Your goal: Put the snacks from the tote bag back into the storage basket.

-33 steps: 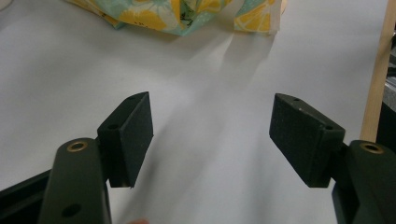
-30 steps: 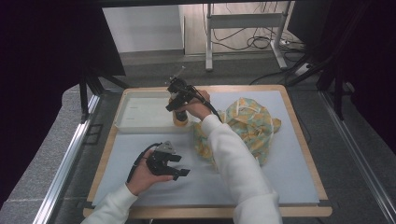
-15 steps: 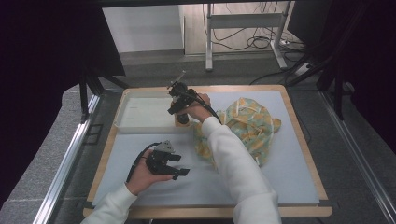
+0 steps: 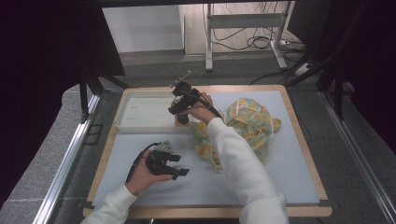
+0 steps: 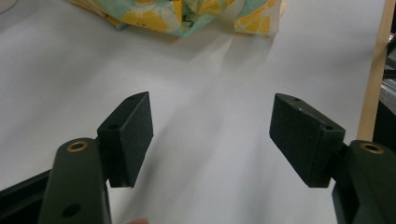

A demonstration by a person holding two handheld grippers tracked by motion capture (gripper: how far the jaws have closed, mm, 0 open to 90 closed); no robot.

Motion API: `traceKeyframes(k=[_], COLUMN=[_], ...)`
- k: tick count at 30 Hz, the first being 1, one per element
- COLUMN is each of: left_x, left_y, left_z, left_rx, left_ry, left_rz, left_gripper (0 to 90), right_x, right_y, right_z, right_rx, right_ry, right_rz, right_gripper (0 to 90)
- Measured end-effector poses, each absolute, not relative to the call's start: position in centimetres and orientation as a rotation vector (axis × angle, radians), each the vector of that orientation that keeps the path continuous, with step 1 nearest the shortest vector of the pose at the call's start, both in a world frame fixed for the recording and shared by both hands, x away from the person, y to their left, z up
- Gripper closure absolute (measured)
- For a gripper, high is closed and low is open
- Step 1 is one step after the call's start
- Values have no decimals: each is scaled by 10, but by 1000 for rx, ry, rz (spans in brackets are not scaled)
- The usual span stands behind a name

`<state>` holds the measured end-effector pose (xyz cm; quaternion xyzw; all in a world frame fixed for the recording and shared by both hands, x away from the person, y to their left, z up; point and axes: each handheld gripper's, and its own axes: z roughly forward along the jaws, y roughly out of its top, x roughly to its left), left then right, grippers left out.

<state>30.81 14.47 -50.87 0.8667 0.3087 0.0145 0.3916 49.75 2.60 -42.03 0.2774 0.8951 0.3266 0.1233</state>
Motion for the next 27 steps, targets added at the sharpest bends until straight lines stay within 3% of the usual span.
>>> traceKeyframes(k=[27], left_x=[302], left_y=[152], left_z=[-506], left_rx=[2198], left_ry=[788], left_rz=[68], left_gripper=[302], right_x=[451], right_y=[-30], right_z=[-402], right_rx=[785], right_ry=[2600], right_rz=[988], right_gripper=[219])
